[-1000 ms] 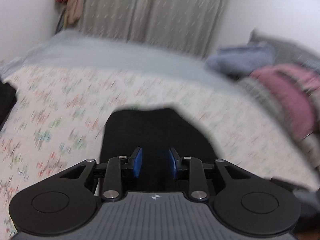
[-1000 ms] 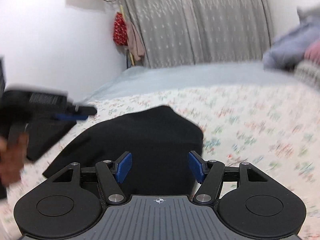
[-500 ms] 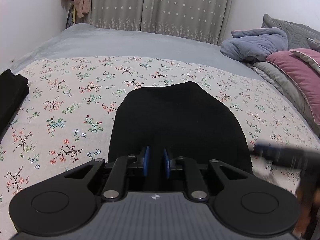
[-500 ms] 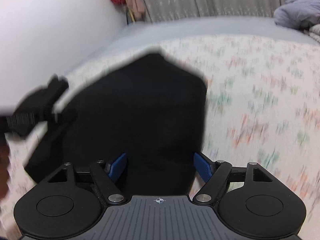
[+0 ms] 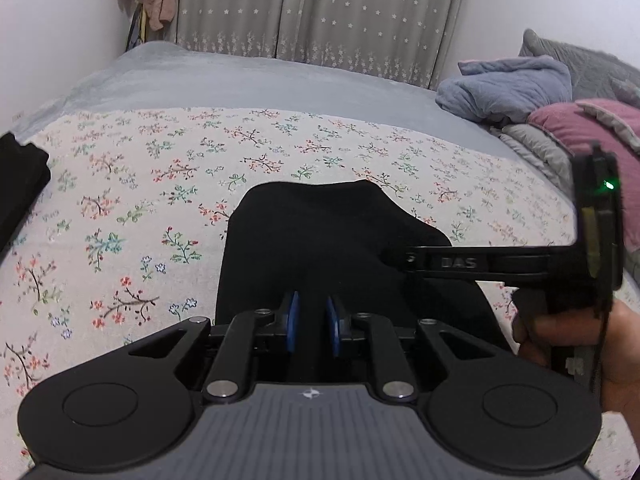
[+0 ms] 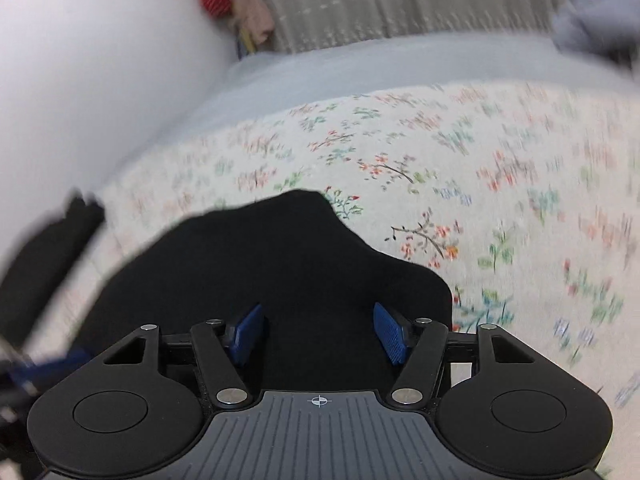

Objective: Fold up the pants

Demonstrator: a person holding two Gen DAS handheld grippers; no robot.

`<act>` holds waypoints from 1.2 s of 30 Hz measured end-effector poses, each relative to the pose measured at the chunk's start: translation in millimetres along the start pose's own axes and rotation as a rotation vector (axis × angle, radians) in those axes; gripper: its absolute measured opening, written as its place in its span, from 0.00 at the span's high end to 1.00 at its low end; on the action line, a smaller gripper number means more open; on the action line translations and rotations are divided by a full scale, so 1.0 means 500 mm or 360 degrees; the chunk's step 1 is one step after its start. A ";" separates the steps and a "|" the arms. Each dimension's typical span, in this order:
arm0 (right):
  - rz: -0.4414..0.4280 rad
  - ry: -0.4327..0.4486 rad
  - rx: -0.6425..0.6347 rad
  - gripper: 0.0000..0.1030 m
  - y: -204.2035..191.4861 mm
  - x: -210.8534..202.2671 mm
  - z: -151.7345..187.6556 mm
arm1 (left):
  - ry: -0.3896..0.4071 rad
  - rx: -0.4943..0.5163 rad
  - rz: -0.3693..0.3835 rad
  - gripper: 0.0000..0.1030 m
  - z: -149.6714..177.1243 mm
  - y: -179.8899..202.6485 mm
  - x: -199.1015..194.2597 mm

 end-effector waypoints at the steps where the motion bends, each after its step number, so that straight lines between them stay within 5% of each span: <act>1: 0.0009 0.0009 -0.0019 0.40 -0.001 -0.005 0.000 | 0.0003 -0.0023 0.0012 0.72 0.000 -0.003 -0.002; 6: -0.0030 0.0090 0.0085 0.37 0.025 -0.099 0.020 | 0.0015 -0.0089 0.0056 0.72 0.002 -0.011 -0.007; 11: -0.0092 0.0106 -0.0064 0.37 0.005 -0.203 0.139 | 0.0015 -0.0124 0.0076 0.73 0.001 -0.010 -0.009; 18: 0.0167 0.0268 -0.0306 0.29 -0.027 -0.188 0.238 | 0.0042 -0.0189 0.0081 0.73 0.005 -0.014 -0.013; 22: 0.0155 0.0200 -0.0299 0.27 -0.025 -0.181 0.227 | 0.0061 -0.0304 0.0175 0.72 -0.002 -0.027 -0.023; 23: 0.0138 0.0188 -0.0302 0.27 -0.020 -0.185 0.226 | 0.0071 -0.0358 0.0217 0.69 -0.007 -0.034 -0.032; 24: 0.0113 0.0169 -0.0294 0.26 -0.015 -0.190 0.221 | 0.0096 -0.0419 0.0262 0.56 -0.014 -0.043 -0.044; 26: -0.0004 0.0142 -0.0196 0.23 0.005 -0.215 0.209 | 0.0187 -0.0519 0.0297 0.11 -0.028 -0.064 -0.070; 27: -0.0079 0.0159 -0.0106 0.19 0.018 -0.227 0.202 | 0.0232 -0.0547 0.0287 0.06 -0.033 -0.076 -0.081; 31: -0.0225 0.0212 0.0341 0.13 0.106 -0.257 0.162 | 0.0245 -0.0697 0.0349 0.04 -0.032 -0.111 -0.074; 36: -0.0328 0.0050 0.0579 0.13 0.160 -0.187 0.156 | 0.0101 -0.0736 0.0432 0.01 -0.017 -0.103 -0.020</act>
Point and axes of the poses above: each gripper's, at about its wrist camera, not at the fingertips, and x roughly the way its jaws point, y to its right, z to its underside, the point moved 9 cm from there along x, roughly the way its jaws point, and after that the axes turned 14 degrees about z, right-handed, at the moved point
